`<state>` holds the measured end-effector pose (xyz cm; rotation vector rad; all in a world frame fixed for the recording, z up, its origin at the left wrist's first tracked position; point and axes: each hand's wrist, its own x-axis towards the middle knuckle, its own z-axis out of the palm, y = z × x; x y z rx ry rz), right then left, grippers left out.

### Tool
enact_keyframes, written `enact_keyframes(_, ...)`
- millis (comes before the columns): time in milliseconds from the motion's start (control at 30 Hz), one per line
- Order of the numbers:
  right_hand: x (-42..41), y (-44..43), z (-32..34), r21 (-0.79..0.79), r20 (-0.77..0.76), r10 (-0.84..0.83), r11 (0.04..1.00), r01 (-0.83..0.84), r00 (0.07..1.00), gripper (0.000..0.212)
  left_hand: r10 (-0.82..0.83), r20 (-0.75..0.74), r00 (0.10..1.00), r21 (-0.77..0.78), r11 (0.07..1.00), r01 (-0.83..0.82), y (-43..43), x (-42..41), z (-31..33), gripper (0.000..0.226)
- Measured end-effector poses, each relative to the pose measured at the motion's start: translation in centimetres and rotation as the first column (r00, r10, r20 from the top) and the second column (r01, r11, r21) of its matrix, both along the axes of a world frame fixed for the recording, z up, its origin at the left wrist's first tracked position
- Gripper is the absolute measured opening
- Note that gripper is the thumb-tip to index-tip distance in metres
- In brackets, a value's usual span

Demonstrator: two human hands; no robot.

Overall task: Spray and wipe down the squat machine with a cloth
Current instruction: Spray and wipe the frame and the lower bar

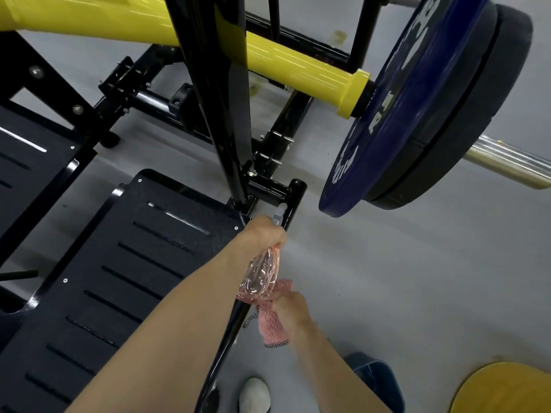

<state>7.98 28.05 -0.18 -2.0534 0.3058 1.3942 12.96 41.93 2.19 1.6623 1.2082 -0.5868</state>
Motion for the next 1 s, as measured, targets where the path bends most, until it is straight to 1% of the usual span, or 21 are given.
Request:
enact_keyframes(133, 0.5, -0.6, -0.2, 0.041, -0.004, -0.018, 0.999, 0.018, 1.0, 0.027, -0.075, -0.033, 0.997, 0.043, 0.996, 0.076, -0.7, 0.9, -0.2, 0.025)
enact_keyframes(233, 0.6, -1.0, -0.3, 0.011, -0.043, -0.09, 0.996, 0.09, 0.995, 0.021, -0.08, -0.05, 0.996, 0.059, 0.995, 0.083, -1.3, 0.9, -0.9, 0.019)
enact_keyframes(300, 0.5, -1.3, -0.4, 0.005, -0.069, -0.105, 0.994, 0.106, 0.992, 0.014, -0.051, -0.054, 0.997, 0.063, 0.997, 0.055, -1.5, 0.5, -1.5, 0.012)
enact_keyframes(433, -0.5, -2.0, -0.5, 0.01, -0.11, -0.092, 0.996, 0.094, 0.99, 0.017, 0.041, -0.054, 0.998, 0.017, 0.999, -0.04, -1.7, -1.5, -2.6, 0.015)
enact_keyframes(533, -2.2, -2.5, -0.5, -0.013, -0.142, -0.08, 0.997, 0.079, 0.987, 0.015, 0.079, -0.045, 0.996, -0.013, 0.997, -0.08, -2.2, -4.0, -2.9, 0.009)
enact_keyframes(600, -4.1, -2.8, -0.7, -0.057, -0.153, -0.054, 0.997, 0.046, 0.987, 0.015, 0.1, -0.038, 0.994, -0.039, 0.994, -0.101, -2.9, -6.3, -3.1, 0.012)
enact_keyframes(700, -7.2, -3.6, -1.4, -0.11, -0.115, 0.086, 0.989, -0.099, 0.99, 0.022, 0.096, -0.076, 0.992, -0.079, 0.992, -0.102, -4.0, -10.2, -3.2, 0.012)
enact_keyframes(800, -10.5, -4.2, -1.4, -0.102, -0.113, 0.146, 0.982, -0.158, 0.983, 0.02, 0.095, -0.094, 0.991, -0.094, 0.99, -0.104, -5.0, -14.2, -3.6, 0.017)
enact_keyframes(867, -12.6, -4.5, -1.2, -0.121, -0.116, 0.165, 0.976, -0.179, 0.979, 0.023, 0.079, -0.137, 0.987, -0.072, 0.993, -0.089, -5.5, -16.6, -3.5, 0.024)
enact_keyframes(933, -14.7, -5.0, -0.8, -0.115, -0.121, 0.129, 0.983, -0.143, 0.984, 0.025, 0.059, -0.144, 0.988, -0.07, 0.995, -0.07, -6.1, -18.8, -3.5, 0.026)
enact_keyframes(967, -16.0, -5.2, -0.6, -0.112, -0.121, 0.115, 0.985, -0.128, 0.986, 0.026, 0.057, -0.147, 0.988, -0.08, 0.994, -0.07, -6.4, -19.9, -3.2, 0.03)
enact_keyframes(1000, -16.9, -5.4, -0.2, -0.118, -0.104, 0.122, 0.984, -0.134, 0.987, 0.026, 0.042, -0.131, 0.99, -0.087, 0.995, -0.054, -6.7, -21.0, -3.6, 0.04)
